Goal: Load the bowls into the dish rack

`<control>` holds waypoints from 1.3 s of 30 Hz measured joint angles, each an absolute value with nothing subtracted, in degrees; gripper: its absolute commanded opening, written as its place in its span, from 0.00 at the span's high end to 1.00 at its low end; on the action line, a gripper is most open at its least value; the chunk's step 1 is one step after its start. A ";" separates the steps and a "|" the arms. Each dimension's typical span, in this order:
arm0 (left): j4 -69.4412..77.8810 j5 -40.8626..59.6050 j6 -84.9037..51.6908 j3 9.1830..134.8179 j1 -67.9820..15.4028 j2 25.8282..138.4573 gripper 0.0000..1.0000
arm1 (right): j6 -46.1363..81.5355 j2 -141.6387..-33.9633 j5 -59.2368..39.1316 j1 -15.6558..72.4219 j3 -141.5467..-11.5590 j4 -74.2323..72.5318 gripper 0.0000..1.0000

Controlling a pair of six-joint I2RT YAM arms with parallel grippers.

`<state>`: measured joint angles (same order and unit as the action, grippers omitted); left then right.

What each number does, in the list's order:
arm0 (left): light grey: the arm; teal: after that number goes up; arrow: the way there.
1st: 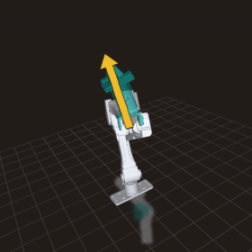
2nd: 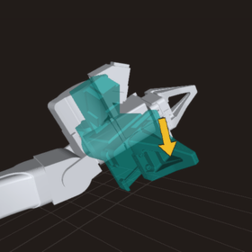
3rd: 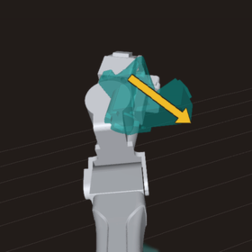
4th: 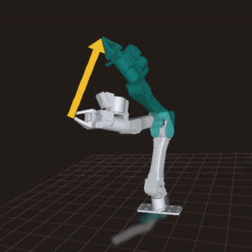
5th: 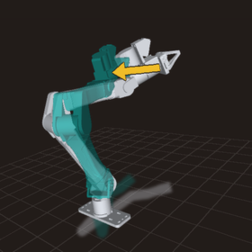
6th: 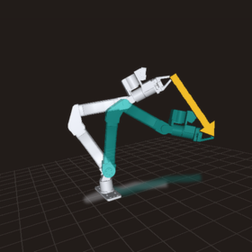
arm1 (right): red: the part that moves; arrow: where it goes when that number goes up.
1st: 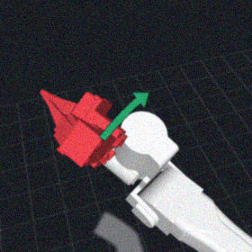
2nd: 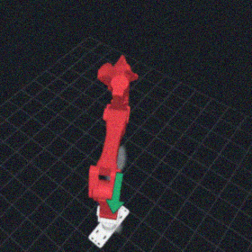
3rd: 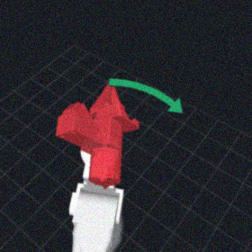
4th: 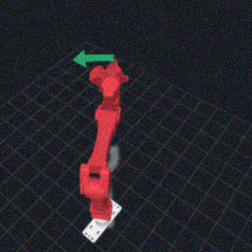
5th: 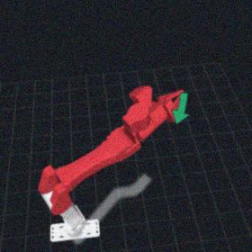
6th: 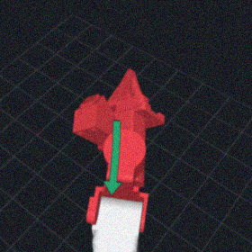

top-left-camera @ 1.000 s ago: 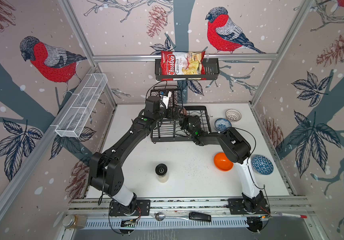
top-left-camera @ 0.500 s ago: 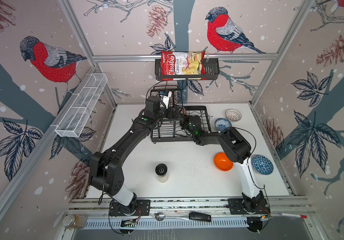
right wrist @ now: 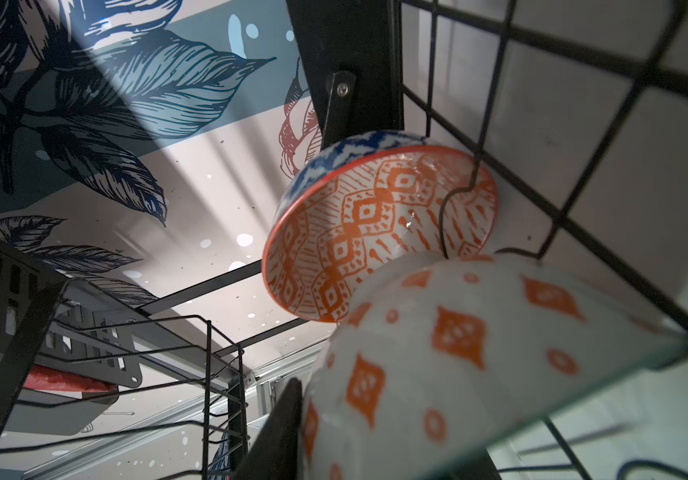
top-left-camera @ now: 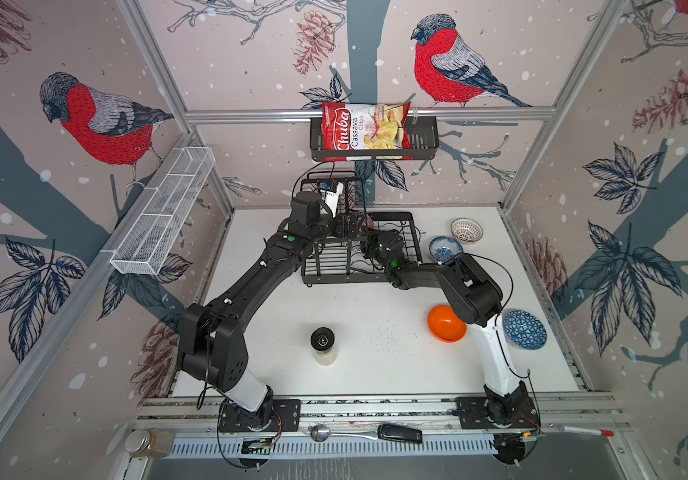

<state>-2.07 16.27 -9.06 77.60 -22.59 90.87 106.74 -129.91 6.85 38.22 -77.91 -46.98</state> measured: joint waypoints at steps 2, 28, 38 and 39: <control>-2.07 16.27 -9.06 77.60 -22.59 90.87 0.02 | 106.65 -129.67 6.74 38.17 -77.76 -46.57 0.66; -2.04 16.25 -9.08 77.65 -22.59 90.96 0.02 | 106.10 -127.83 5.54 37.63 -76.51 -43.75 0.52; -2.02 16.23 -9.08 77.65 -22.59 90.96 0.02 | 104.97 -127.20 5.52 37.45 -76.27 -43.00 0.48; -2.02 16.21 -9.08 77.65 -22.59 90.96 0.02 | 104.97 -127.02 5.50 37.45 -76.16 -42.96 0.48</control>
